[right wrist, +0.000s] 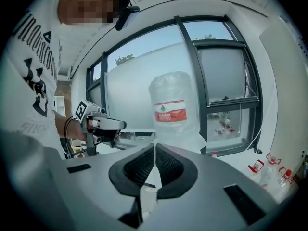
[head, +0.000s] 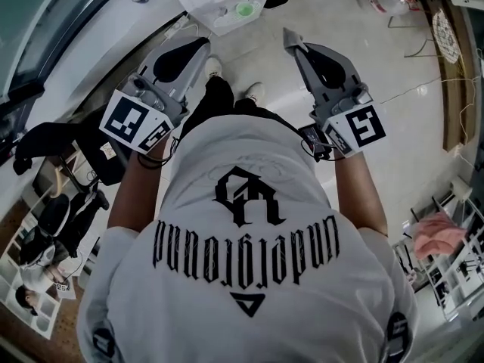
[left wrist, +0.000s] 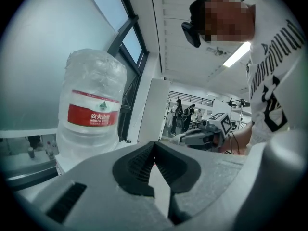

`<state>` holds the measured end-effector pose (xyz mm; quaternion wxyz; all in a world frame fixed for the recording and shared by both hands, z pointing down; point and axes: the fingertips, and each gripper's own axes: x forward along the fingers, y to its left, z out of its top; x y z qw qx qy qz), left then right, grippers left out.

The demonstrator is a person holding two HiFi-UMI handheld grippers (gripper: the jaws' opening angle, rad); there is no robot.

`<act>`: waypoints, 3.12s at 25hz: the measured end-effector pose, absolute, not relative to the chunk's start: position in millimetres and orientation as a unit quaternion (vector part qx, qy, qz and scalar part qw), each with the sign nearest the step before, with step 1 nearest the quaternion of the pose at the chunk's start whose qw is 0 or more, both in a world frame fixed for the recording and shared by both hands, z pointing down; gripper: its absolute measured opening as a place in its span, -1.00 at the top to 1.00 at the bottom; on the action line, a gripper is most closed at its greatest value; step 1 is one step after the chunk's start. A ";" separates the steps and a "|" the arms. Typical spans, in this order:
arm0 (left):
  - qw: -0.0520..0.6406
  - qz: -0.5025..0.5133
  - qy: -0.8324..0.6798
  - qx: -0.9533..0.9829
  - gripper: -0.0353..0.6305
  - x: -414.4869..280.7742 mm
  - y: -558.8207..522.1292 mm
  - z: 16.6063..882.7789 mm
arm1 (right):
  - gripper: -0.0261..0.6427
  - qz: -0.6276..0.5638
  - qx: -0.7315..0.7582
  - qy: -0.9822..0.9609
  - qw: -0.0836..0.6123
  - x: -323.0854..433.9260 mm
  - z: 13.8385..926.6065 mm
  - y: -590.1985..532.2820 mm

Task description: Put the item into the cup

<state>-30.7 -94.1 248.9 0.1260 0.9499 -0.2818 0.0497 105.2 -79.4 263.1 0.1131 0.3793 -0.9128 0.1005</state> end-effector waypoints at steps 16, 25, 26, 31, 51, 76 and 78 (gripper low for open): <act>0.151 0.104 -0.256 0.949 0.85 -24.6 -121.3 331.5 | 0.87 0.134 0.358 -0.909 0.168 84.9 346.8 -115.0; 0.166 0.108 -0.249 0.948 0.85 -12.6 -131.8 359.4 | 0.87 0.159 0.350 -0.906 0.177 81.9 380.5 -123.2; 0.168 0.109 -0.248 0.948 0.85 -11.0 -131.8 363.5 | 0.87 0.160 0.349 -0.906 0.178 82.0 384.2 -123.3; 0.178 0.118 -0.244 0.946 0.85 -6.3 -131.5 387.9 | 0.87 0.168 0.345 -0.905 0.182 81.7 404.8 -126.3; 0.207 0.152 -0.231 0.939 0.85 7.5 -161.1 496.8 | 0.87 0.202 0.353 -0.892 0.198 72.4 502.1 -171.8; 0.201 0.205 -0.231 0.929 0.85 16.7 -183.4 606.3 | 0.87 0.233 0.386 -0.862 0.232 79.4 653.2 -213.1; 0.200 0.211 -0.227 0.929 0.85 17.0 -185.9 614.9 | 0.87 0.233 0.388 -0.860 0.234 78.1 663.2 -218.2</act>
